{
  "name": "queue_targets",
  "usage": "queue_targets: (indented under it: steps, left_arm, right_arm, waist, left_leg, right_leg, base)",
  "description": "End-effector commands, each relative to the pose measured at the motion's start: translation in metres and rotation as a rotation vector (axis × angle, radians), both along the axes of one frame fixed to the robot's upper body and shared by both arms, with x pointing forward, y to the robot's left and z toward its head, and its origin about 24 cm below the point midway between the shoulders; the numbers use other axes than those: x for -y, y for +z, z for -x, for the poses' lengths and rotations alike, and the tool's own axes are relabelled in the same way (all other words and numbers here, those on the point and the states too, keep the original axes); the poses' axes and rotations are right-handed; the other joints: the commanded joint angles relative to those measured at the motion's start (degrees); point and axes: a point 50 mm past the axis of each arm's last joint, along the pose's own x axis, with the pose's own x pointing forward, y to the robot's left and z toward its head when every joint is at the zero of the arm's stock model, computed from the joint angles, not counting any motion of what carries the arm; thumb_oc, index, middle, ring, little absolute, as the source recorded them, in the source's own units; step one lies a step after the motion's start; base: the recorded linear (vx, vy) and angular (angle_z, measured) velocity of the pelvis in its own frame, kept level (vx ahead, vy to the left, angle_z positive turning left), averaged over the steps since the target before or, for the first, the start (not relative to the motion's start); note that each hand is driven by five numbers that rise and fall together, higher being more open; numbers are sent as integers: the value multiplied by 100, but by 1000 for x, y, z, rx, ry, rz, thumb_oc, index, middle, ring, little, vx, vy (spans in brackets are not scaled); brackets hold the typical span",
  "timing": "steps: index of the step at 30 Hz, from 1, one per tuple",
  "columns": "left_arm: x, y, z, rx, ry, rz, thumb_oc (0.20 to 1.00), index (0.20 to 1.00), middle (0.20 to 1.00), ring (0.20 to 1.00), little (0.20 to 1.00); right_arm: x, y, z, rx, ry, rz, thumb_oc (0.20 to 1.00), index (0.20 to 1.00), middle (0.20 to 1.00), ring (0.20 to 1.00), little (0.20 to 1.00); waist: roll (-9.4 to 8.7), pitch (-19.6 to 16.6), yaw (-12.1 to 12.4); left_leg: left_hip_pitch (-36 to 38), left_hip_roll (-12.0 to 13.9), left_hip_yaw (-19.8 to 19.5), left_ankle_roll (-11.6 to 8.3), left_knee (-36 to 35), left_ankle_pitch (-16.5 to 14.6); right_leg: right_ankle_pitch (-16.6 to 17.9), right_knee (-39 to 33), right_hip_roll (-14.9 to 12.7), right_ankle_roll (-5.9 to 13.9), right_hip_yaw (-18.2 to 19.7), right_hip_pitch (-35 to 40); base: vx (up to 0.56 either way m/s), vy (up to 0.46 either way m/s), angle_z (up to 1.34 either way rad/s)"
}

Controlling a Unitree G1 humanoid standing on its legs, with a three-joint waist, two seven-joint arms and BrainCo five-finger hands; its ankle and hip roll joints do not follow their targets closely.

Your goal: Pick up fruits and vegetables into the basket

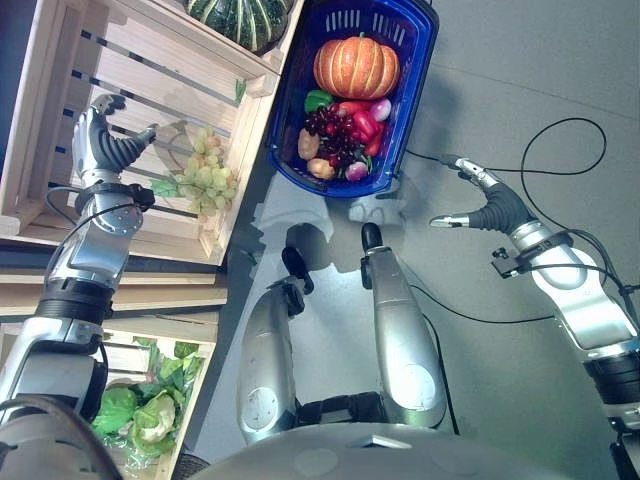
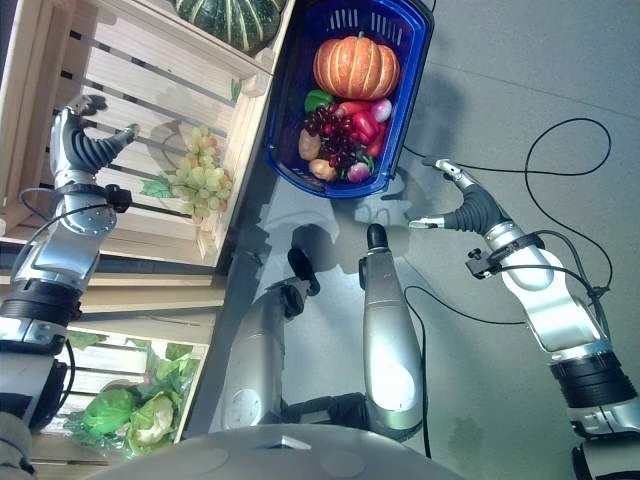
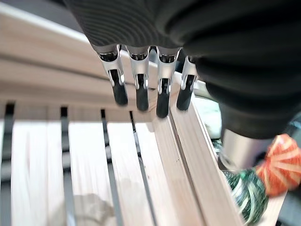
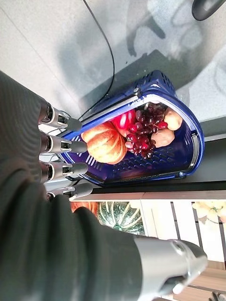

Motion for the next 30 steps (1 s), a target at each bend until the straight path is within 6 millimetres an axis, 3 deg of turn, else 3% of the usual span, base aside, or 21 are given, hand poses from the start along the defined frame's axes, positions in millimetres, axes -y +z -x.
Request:
queue_targets:
  steps: [1,8,17,30]
  left_arm:
    - [-28,23,6,-47,157,-299,1000,1000,1000,1000,1000]
    - [-26,21,-6,-181,203,-592,1000,1000,1000,1000,1000]
    - [-29,-3,-14,-432,191,-724,1000,1000,1000,1000,1000]
    - [-32,-47,-12,-696,154,-613,1000,1000,1000,1000,1000]
  right_arm:
    - [-6,8,5,62,58,-29,1000,1000,1000,1000,1000]
    - [-5,8,1,75,39,-46,1000,1000,1000,1000,1000]
    - [-3,7,-3,76,18,-59,1000,1000,1000,1000,1000]
    - [-4,11,-3,95,10,-64,1000,1000,1000,1000,1000]
  waist:
    - [-321,-279,-131]
    - [-324,-279,-237]
    - [-295,-279,-281]
    - [-236,-279,-315]
  left_leg:
    - [-140,-316,472,359,265,-530]
    - [-485,-270,538,336,367,-544]
    - [-853,-280,543,307,405,-528]
    - [-1072,-311,572,271,329,-475]
  right_leg:
    - [-122,-67,277,210,107,-126]
    - [-109,72,293,221,124,-531]
    - [-50,143,294,261,139,-950]
    - [25,41,259,292,147,-1189]
  base:
    - [11,-21,-9]
    - [2,-8,-3]
    - [0,0,0]
    - [0,0,0]
